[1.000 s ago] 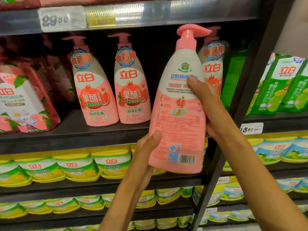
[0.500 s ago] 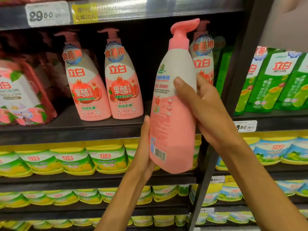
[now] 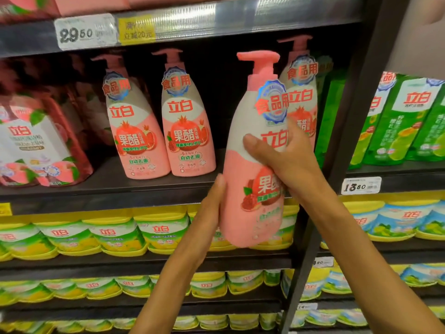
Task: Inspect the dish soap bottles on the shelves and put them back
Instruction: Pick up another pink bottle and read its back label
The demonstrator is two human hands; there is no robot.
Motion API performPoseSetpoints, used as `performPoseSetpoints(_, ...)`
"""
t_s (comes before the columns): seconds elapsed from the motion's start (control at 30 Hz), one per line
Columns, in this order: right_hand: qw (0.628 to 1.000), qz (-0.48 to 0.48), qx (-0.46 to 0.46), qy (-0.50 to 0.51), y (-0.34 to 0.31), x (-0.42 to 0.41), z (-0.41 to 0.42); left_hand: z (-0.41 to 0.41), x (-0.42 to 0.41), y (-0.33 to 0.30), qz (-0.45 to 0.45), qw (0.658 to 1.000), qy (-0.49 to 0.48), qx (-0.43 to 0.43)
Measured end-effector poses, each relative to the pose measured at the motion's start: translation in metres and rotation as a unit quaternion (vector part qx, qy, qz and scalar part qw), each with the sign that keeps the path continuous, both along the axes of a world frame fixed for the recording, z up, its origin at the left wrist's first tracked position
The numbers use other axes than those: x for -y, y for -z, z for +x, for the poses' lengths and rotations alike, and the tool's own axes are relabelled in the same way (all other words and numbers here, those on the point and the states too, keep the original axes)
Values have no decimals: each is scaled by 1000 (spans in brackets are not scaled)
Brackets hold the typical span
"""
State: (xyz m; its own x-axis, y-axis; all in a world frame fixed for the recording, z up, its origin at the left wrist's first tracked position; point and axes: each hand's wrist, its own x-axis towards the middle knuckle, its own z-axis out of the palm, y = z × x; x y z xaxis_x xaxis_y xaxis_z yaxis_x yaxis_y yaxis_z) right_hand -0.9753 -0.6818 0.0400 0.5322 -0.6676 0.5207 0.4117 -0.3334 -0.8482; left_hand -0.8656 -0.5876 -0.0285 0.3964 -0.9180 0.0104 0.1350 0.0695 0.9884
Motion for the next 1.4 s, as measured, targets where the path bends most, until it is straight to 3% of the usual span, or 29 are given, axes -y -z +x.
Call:
performPoseSetpoints(0.1,993,-88,-16,80,-1,-9,5,-4,-7,11,-16,984,-20,178)
performPoseSetpoints(0.13,990,-109,-15,88,-1,-13,6,-6,-8,13,-35,978,-35,200)
performPoseSetpoints(0.33,981,-191,-26,27,5,-22,-13,20,-3,15,-75,960,-76,258)
performPoseSetpoints(0.47,982,-181,-61,-3,4,-21,-23,28,-5,14,-75,945,-110,298)
performPoseSetpoints(0.67,981,-186,-35,-42,-7,-15,-16,23,-11,12,-98,967,-57,230)
performPoseSetpoints(0.83,991,-56,-44,-115,-17,-3,-6,17,-17,15,-108,980,-6,167)
performPoseSetpoints(0.97,998,-11,-26,-62,-6,1,11,10,-17,21,-80,991,-5,107)
performPoseSetpoints(1.13,993,111,-26,-30,-6,3,25,5,-15,11,-22,999,-9,-37)
performPoseSetpoints(1.2,987,151,-47,-32,-8,7,26,11,-14,7,-13,999,6,-43)
performPoseSetpoints(1.33,976,182,-82,-90,-15,21,25,17,-17,-8,-26,997,31,-71)
performPoseSetpoints(1.4,967,202,-76,-137,-17,25,25,17,-20,-14,-56,989,43,-133)
